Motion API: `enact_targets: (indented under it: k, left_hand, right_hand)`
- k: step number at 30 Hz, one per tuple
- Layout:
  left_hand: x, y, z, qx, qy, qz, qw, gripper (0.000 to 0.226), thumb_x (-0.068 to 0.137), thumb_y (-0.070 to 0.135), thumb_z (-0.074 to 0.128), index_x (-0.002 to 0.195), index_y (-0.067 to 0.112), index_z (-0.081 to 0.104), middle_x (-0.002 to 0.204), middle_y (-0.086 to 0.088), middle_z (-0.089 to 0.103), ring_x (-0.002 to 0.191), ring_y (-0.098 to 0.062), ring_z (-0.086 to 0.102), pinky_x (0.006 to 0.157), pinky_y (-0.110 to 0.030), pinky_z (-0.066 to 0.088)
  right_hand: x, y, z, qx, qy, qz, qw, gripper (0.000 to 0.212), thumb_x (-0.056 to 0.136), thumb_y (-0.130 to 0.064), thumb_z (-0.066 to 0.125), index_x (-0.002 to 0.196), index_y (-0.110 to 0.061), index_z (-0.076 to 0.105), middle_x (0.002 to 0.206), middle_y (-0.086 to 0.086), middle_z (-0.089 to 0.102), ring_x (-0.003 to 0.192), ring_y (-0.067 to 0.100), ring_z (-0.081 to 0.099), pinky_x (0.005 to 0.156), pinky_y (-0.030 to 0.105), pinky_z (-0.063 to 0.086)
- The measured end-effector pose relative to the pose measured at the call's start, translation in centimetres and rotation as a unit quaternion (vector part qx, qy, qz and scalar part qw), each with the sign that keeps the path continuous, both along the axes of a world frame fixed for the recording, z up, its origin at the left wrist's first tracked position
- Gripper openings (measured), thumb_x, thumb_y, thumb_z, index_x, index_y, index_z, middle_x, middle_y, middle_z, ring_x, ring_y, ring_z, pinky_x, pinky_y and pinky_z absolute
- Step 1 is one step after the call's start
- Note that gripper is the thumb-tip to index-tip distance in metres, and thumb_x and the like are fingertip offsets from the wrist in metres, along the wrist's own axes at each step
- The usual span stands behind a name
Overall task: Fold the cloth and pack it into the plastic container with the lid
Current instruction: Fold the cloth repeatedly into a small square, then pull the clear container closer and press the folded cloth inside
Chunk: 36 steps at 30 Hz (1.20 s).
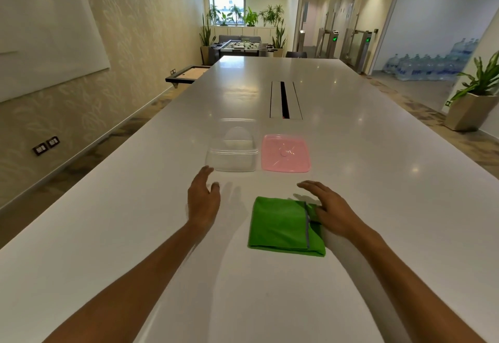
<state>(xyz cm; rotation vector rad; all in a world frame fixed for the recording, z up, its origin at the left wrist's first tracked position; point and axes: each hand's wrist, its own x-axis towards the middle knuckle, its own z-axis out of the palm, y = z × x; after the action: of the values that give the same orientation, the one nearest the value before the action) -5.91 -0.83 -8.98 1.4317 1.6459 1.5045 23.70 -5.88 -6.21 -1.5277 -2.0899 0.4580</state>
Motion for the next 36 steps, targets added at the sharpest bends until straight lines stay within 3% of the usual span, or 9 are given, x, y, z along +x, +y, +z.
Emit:
enact_targets:
  k: [7, 14, 19, 26, 31, 36]
  left_hand:
    - [-0.2, 3.4, 1.8, -0.038, -0.041, 0.058, 0.997, 0.036, 0.096, 0.023, 0.049, 0.132, 0.019, 0.051, 0.135, -0.009, 0.055, 0.121, -0.025, 0.051, 0.096, -0.027, 0.036]
    - [0.9, 7.1, 3.1, -0.045, -0.086, 0.053, 0.994, 0.044, 0.099, 0.033, 0.04, 0.141, 0.016, 0.041, 0.146, -0.009, 0.045, 0.133, -0.026, 0.042, 0.109, -0.034, 0.033]
    - [1.9, 9.3, 3.2, -0.054, -0.143, 0.061, 0.986, 0.047, 0.099, 0.036, 0.038, 0.143, 0.02, 0.034, 0.148, -0.007, 0.041, 0.132, -0.027, 0.043, 0.103, -0.029, 0.032]
    - [3.1, 10.9, 2.3, -0.039, -0.175, 0.091, 0.98, 0.047, 0.099, 0.033, 0.038, 0.143, 0.017, 0.032, 0.149, -0.004, 0.04, 0.133, -0.024, 0.042, 0.111, -0.037, 0.034]
    - [3.8, 11.7, 1.7, -0.027, -0.19, 0.106, 0.976, 0.047, 0.1, 0.032, 0.038, 0.144, 0.017, 0.031, 0.148, -0.004, 0.04, 0.131, -0.023, 0.044, 0.107, -0.03, 0.036]
    - [4.1, 12.3, 1.3, -0.025, -0.19, 0.095, 0.977, 0.048, 0.099, 0.032, 0.039, 0.145, 0.02, 0.029, 0.145, -0.002, 0.043, 0.116, -0.012, 0.047, 0.091, -0.02, 0.035]
  right_hand:
    - [-1.9, 5.8, 1.6, -0.003, 0.062, -0.008, 0.998, 0.061, 0.082, 0.009, 0.046, 0.138, -0.016, 0.047, 0.143, 0.007, 0.048, 0.126, 0.023, 0.047, 0.095, 0.028, 0.038]
    - [-5.0, 12.5, 3.0, -0.038, 0.136, -0.03, 0.989, 0.039, 0.098, -0.012, 0.042, 0.137, -0.014, 0.045, 0.141, 0.009, 0.05, 0.119, 0.02, 0.05, 0.098, 0.032, 0.04]
    - [-6.6, 17.1, 3.1, -0.069, 0.187, -0.048, 0.979, 0.038, 0.102, -0.023, 0.037, 0.139, -0.016, 0.043, 0.144, 0.011, 0.047, 0.129, 0.026, 0.046, 0.108, 0.041, 0.038]
    - [-8.9, 23.1, 2.8, -0.102, 0.274, -0.085, 0.952, 0.042, 0.102, -0.03, 0.032, 0.139, -0.013, 0.042, 0.145, 0.011, 0.045, 0.132, 0.027, 0.041, 0.113, 0.046, 0.032]
    - [-10.8, 26.2, 3.3, -0.125, 0.326, -0.098, 0.932, 0.044, 0.102, -0.03, 0.032, 0.139, -0.008, 0.042, 0.145, 0.012, 0.044, 0.132, 0.027, 0.04, 0.113, 0.044, 0.031]
    - [-11.5, 28.4, 3.9, -0.141, 0.339, -0.095, 0.925, 0.051, 0.102, -0.035, 0.029, 0.142, -0.004, 0.036, 0.148, 0.015, 0.039, 0.135, 0.029, 0.037, 0.115, 0.045, 0.028]
